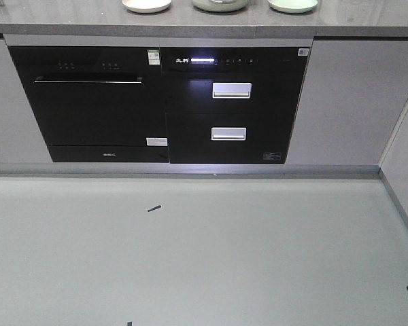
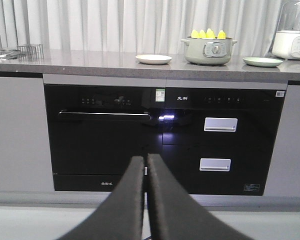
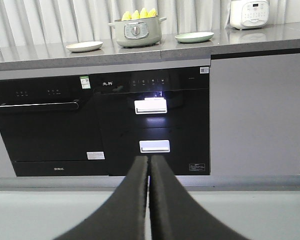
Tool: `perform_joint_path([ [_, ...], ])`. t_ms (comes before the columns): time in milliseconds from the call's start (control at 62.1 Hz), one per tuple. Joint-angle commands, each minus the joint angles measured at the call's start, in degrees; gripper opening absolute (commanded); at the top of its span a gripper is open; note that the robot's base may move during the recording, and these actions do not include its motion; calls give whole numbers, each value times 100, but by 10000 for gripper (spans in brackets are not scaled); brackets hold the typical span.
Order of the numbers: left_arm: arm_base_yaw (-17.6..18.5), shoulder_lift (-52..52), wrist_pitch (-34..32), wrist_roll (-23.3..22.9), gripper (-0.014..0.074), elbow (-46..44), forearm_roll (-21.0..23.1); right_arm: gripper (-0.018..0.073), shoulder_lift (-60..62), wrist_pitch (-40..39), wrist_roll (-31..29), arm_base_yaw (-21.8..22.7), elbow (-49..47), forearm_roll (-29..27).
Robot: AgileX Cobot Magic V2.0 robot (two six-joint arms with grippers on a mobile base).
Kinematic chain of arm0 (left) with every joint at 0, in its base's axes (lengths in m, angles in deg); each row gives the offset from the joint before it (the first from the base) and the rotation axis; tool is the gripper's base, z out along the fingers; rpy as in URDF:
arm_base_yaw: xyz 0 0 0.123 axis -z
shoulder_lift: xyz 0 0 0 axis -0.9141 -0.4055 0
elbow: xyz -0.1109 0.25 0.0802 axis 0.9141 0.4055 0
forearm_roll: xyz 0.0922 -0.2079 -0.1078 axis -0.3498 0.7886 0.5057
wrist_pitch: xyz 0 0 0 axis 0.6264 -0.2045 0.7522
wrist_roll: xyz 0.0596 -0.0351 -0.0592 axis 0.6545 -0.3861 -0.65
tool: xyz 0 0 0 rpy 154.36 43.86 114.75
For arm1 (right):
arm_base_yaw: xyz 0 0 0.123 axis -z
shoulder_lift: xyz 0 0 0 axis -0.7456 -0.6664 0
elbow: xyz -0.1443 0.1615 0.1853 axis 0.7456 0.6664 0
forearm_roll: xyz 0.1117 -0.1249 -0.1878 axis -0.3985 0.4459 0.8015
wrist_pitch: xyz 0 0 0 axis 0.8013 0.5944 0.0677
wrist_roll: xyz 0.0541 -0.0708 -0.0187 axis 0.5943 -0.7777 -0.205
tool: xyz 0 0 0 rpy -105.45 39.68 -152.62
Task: Distribute corn equally
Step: 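Drive the base forward toward the counter with the corn pot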
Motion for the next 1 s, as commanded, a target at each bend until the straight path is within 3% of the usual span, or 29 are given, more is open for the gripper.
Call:
perform_joint_path([
  [0,-1,80,-394,-3,-6,-129,60,-2,31,-423,-28,43,107,27],
  [983,-1,80,-394,-3,-6,-129,60,-2,31,-423,-28,43,107,27],
])
